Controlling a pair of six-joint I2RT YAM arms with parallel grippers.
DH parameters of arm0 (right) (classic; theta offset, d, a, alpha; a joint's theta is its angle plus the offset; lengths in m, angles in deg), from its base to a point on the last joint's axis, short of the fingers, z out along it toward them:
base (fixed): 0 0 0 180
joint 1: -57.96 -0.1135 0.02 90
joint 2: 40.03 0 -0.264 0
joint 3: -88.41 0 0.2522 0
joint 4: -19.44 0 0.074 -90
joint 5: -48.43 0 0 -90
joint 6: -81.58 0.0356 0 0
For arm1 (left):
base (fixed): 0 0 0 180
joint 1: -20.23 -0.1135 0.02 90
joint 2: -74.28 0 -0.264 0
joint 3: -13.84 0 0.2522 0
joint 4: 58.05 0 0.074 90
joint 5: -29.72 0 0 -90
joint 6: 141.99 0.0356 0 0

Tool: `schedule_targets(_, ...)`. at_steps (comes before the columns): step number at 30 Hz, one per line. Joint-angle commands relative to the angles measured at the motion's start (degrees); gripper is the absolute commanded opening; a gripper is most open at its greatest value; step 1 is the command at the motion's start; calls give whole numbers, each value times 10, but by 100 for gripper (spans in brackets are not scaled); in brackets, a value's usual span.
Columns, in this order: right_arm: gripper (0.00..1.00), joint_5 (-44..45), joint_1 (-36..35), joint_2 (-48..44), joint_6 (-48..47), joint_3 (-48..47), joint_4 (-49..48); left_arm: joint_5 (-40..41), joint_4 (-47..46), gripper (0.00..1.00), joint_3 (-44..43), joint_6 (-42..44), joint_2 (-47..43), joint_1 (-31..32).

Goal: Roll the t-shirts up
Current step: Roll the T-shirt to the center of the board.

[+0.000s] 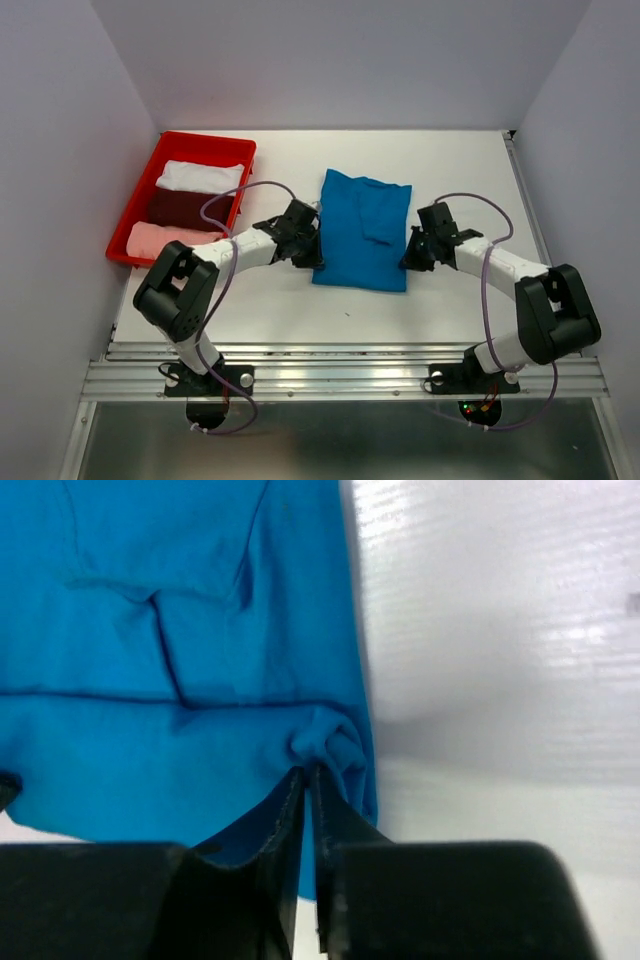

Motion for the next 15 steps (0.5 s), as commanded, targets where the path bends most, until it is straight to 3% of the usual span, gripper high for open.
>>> schedule_targets(1, 26, 54, -5, -76, -9, -10, 57, 32, 33, 27, 9, -12, -86, 1)
schedule_targets(2, 31, 60, -5, -89, -8, -12, 61, 36, 38, 27, 12, -12, -95, 1)
schedule_targets(3, 41, 65, -5, -100, -8, -13, 66, 43, 50, 36, 15, -14, -102, 1)
schedule_targets(6, 52, 63, -5, -128, -4, -8, 81, 50, 60, 45, 37, -27, -127, 1)
schedule_targets(11, 58, 1, -5, -155, 28, 42, 65, 32, 22, 61, 99, -54, -156, 0)
schedule_targets(15, 59, -57, -5, -180, 60, 102, 9, 19, -13, 61, 132, -66, -158, 0)
